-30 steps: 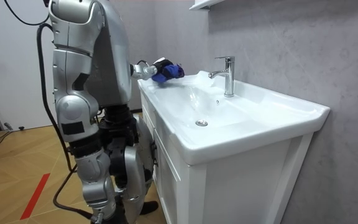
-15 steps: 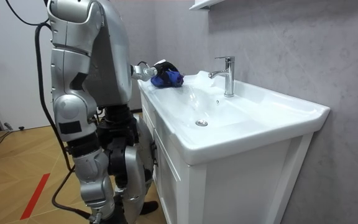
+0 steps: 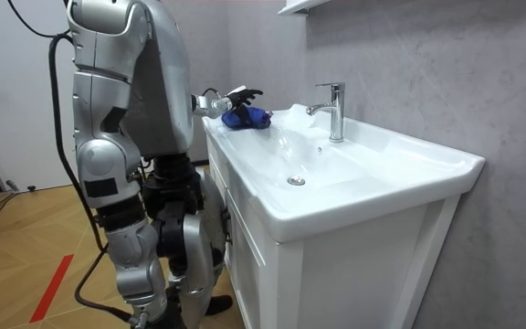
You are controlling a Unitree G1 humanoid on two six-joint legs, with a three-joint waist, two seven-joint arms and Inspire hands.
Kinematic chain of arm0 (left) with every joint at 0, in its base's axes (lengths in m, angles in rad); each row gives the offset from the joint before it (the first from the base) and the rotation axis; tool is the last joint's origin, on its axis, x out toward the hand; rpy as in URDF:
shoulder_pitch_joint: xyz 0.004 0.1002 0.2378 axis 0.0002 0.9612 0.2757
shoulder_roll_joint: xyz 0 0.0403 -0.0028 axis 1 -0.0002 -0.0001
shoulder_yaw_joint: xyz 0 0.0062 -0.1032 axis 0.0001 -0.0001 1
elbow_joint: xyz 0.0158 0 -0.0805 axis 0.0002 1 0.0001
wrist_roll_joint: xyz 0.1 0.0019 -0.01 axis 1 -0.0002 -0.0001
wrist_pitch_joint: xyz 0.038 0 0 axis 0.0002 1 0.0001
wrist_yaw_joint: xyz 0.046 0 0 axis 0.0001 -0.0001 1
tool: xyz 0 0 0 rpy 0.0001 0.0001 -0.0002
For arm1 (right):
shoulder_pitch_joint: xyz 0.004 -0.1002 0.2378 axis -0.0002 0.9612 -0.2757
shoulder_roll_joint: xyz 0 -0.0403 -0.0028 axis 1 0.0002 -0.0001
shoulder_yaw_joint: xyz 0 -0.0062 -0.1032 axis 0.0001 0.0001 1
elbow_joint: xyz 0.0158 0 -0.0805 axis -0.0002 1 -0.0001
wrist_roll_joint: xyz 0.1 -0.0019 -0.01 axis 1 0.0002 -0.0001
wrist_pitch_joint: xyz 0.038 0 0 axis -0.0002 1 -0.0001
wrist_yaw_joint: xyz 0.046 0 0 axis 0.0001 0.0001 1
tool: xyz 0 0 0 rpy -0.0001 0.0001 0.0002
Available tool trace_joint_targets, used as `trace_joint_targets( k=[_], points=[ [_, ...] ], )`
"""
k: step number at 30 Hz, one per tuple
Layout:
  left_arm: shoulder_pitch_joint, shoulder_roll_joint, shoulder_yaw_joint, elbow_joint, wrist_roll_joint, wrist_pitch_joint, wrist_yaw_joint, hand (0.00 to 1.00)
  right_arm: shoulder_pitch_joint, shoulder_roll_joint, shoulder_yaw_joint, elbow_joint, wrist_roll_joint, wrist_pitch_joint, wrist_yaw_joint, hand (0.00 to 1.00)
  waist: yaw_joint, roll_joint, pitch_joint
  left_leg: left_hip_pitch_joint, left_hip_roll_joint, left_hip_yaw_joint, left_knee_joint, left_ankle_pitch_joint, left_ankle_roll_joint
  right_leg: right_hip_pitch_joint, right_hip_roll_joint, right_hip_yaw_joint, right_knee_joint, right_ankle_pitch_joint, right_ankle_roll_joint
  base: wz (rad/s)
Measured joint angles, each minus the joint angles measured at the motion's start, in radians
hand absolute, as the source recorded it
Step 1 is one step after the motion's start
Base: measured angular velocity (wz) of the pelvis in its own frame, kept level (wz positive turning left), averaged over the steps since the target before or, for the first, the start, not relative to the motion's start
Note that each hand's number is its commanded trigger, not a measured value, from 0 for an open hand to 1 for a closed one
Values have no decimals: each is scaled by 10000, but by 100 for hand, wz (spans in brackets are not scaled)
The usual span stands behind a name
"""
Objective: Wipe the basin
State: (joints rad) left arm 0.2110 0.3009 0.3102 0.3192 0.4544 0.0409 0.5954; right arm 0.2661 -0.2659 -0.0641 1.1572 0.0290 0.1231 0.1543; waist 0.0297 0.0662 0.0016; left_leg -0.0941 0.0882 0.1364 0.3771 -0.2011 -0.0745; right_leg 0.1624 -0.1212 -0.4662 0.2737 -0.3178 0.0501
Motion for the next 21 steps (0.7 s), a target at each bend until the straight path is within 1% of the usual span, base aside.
trace_joint_targets(
  k=[1, 5, 6, 7, 10, 11, 12, 13, 15, 18, 19, 20, 21],
  points=[
    [0, 0, 0, -2, 0, 0, 6, 0, 0, -1, -2, 0, 12, -3, -6, 0, 5, -26, -21, 5, 0, 0, 0, 4, 6, 0, 0, -1, 1, 4, -2, 0],
    [-1, 0, 0, -3, 3, -66, 36, 0, -3, -2, -1, 11, 15, -18, -45, 0, 6, -32, -23, 32, -1, -1, -1, 11, 18, 31, 0, -7, -6, 35, 2, 0],
    [-2, 0, 0, -3, 8, -109, 41, 0, -3, -2, 0, 23, 15, -26, -70, 0, -1, -74, 6, 66, -2, -3, -3, 12, 19, 64, 0, -6, -14, 47, 9, 0],
    [-6, 0, 1, -12, 9, -174, 42, 0, -6, 6, -3, 50, 5, -34, -88, 0, -6, -60, 57, 110, -4, -7, -5, 13, 19, 117, 3, -6, -33, 50, 11, 0],
    [-32, 0, 12, -139, 92, -225, 58, 0, -15, 12, -13, 63, 4, -68, -94, 0, -26, -65, 54, 97, -4, -31, 22, 20, 29, 117, 8, -11, -44, 50, 11, 0],
    [-37, 0, 12, -277, 164, -270, 143, 0, -12, 11, -14, 84, 3, -130, -101, 0, -20, -87, 54, 85, -4, -30, 36, 25, 38, 104, 1, -7, -89, 48, 10, 0],
    [-41, 1, 22, -426, 177, -315, 291, 0, -22, 11, -11, 84, 10, -153, -107, 0, 19, -55, 34, 81, -4, -15, 41, 30, 45, 108, 4, 12, -142, 48, 9, 0],
    [-51, 1, 56, -667, 177, -369, 376, 0, -19, 23, -4, 84, 9, -210, -120, 0, 18, -95, 22, 74, -9, -15, 44, 37, 56, 107, 2, 8, -154, 49, 11, 0],
    [-61, 1, 116, -1040, 178, -492, 661, 0, -12, 43, 3, 84, 5, -238, -143, 0, 33, -90, 5, 76, -15, -15, 36, 39, 60, 108, 2, 15, -156, 52, 18, 0],
    [-94, 1, 238, -1354, 179, -740, 1141, 0, -22, 42, 2, 89, 10, -302, -242, 0, 30, -109, 3, 85, -21, -14, 16, 40, 61, 108, 4, 22, -163, 53, 19, 0],
    [-94, 1, 304, -1462, 174, -818, 1244, 0, -10, 42, 2, 104, 9, -369, -262, 0, 33, -155, 27, 83, -21, -15, 11, 40, 61, 106, 7, 21, -168, 53, 20, 0],
    [-94, 1, 346, -1500, 174, -861, 1308, 0, -9, 42, 1, 104, 7, -378, -263, 0, 33, -112, 8, 82, -21, -15, 11, 40, 61, 106, 9, 21, -176, 53, 20, 0],
    [-94, 1, 419, -1601, 171, -899, 1452, 0, -8, 42, 0, 102, 12, -381, -268, 0, 33, -146, 24, 80, -23, -15, 10, 40, 61, 105, 9, 21, -188, 53, 20, 0]
  ],
)
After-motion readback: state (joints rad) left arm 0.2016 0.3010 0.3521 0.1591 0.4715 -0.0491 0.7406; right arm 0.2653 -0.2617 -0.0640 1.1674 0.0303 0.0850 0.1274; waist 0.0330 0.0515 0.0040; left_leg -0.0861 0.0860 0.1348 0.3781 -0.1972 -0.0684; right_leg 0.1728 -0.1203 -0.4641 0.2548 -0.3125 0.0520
